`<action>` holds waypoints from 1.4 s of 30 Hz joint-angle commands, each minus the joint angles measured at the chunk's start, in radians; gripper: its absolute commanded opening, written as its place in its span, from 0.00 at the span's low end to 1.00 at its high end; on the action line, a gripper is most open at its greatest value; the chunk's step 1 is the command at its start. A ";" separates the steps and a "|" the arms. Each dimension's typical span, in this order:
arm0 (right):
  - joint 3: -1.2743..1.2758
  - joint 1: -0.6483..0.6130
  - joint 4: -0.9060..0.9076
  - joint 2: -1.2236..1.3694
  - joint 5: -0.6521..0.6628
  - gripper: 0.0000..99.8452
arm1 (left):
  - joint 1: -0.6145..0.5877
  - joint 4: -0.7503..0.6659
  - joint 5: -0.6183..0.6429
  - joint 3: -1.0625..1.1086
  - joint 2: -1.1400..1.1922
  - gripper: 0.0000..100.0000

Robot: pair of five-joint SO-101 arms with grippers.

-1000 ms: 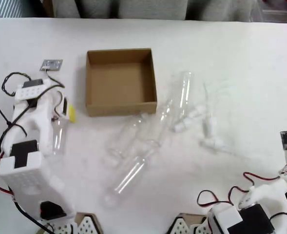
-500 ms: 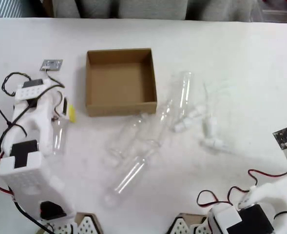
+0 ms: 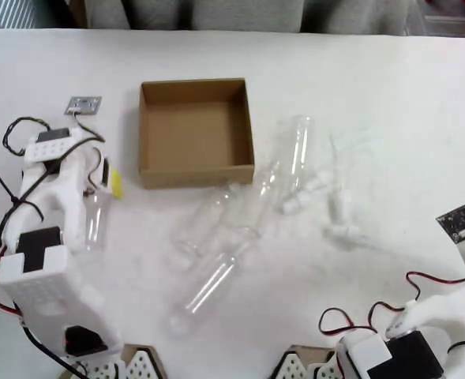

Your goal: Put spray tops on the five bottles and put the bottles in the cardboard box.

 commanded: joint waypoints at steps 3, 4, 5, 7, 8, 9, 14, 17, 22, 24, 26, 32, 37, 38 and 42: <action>-0.084 -0.039 0.051 -0.021 0.006 0.21 | -0.010 -0.015 -0.009 -0.040 -0.007 0.10; -0.114 -0.041 0.088 -0.005 0.005 0.21 | -0.010 -0.015 -0.009 -0.040 -0.007 0.10; -0.152 -0.042 0.128 0.016 0.005 0.21 | -0.010 -0.015 -0.009 -0.040 -0.007 0.10; -0.244 -0.042 0.193 0.079 -0.003 0.21 | -0.010 -0.015 -0.009 -0.040 -0.007 0.10; -0.290 -0.041 0.209 0.114 -0.021 0.21 | -0.010 -0.015 -0.009 -0.040 -0.007 0.10; -0.333 -0.041 0.213 0.156 -0.038 0.21 | -0.010 -0.015 -0.009 -0.040 -0.007 0.10; -0.473 -0.031 0.216 0.331 -0.041 0.21 | -0.010 -0.015 -0.009 -0.040 -0.007 0.10; -0.509 -0.024 0.216 0.387 0.002 0.21 | -0.010 -0.017 -0.009 -0.040 -0.007 0.10; -0.514 -0.030 0.203 0.432 0.055 0.21 | -0.010 -0.018 -0.009 -0.040 -0.007 0.10; -0.514 -0.031 0.176 0.441 0.054 0.21 | -0.010 -0.018 -0.009 -0.040 -0.007 0.10; -0.514 -0.031 0.156 0.449 0.058 0.20 | -0.010 -0.018 -0.009 -0.040 -0.007 0.10; -0.514 -0.022 0.065 0.504 0.060 0.20 | -0.010 -0.018 -0.009 -0.040 -0.007 0.10; -0.514 -0.024 0.007 0.559 0.060 0.20 | -0.010 -0.018 -0.009 -0.040 -0.007 0.10; -0.514 -0.024 -0.002 0.567 0.060 0.20 | -0.010 -0.018 -0.009 -0.040 -0.007 0.10; -0.514 -0.024 -0.022 0.587 0.060 0.20 | -0.010 -0.018 -0.009 -0.040 -0.007 0.10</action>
